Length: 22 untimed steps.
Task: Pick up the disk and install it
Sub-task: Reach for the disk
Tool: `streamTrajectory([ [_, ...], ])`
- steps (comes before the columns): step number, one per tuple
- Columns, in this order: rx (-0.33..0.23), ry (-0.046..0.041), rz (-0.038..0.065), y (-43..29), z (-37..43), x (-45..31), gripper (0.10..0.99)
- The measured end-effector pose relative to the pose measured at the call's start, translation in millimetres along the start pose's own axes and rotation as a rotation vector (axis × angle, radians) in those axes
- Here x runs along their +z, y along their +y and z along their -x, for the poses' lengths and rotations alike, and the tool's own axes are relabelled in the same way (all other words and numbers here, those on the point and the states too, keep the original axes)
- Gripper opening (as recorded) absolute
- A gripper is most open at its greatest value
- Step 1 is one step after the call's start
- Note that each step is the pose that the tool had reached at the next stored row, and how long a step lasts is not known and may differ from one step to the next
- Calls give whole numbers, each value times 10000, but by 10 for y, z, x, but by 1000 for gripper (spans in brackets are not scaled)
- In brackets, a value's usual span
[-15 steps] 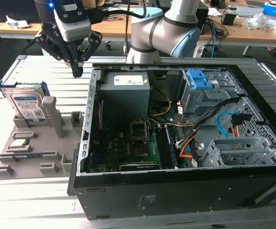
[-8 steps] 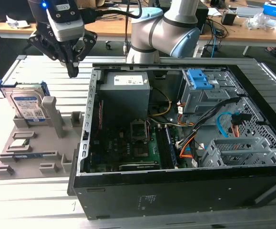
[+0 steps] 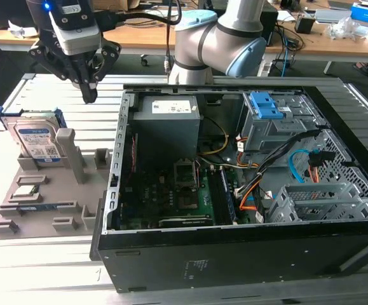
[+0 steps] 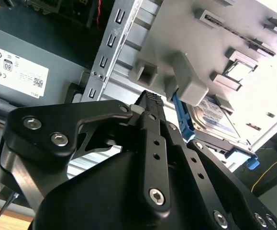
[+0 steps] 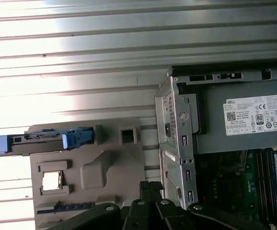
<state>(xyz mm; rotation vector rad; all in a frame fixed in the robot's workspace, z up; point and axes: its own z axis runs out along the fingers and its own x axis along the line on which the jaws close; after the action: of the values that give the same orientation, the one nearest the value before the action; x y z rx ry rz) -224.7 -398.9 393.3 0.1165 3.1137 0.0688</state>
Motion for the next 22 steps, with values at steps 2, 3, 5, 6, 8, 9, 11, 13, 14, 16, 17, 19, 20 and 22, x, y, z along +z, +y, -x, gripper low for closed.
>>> streamTrajectory([
  [2, 0, 0, 0, -3, -39, -1, 106],
  [3, 1, 0, 0, -5, -64, -2, 106],
  [5, 0, -1, 1, -7, -93, -2, 106],
  [6, 1, 0, 1, -7, -102, -2, 106],
  [8, 1, 0, 0, -9, -124, -3, 106],
  [9, 1, 0, 0, -10, -142, -3, 106],
  [11, 0, 0, 0, -11, -154, -4, 106],
  [13, 0, 0, 0, -13, -174, -4, 106],
  [14, 1, 0, 0, -14, -183, -4, 106],
  [16, 0, 0, 0, -15, -197, -5, 106],
  [17, 0, 0, 0, -16, -210, -5, 106],
  [19, 0, 0, 0, -18, -243, -6, 106],
  [20, 1, 0, 1, -20, -264, -7, 106],
  [22, 0, 0, 0, -22, -303, -8, 106],
])
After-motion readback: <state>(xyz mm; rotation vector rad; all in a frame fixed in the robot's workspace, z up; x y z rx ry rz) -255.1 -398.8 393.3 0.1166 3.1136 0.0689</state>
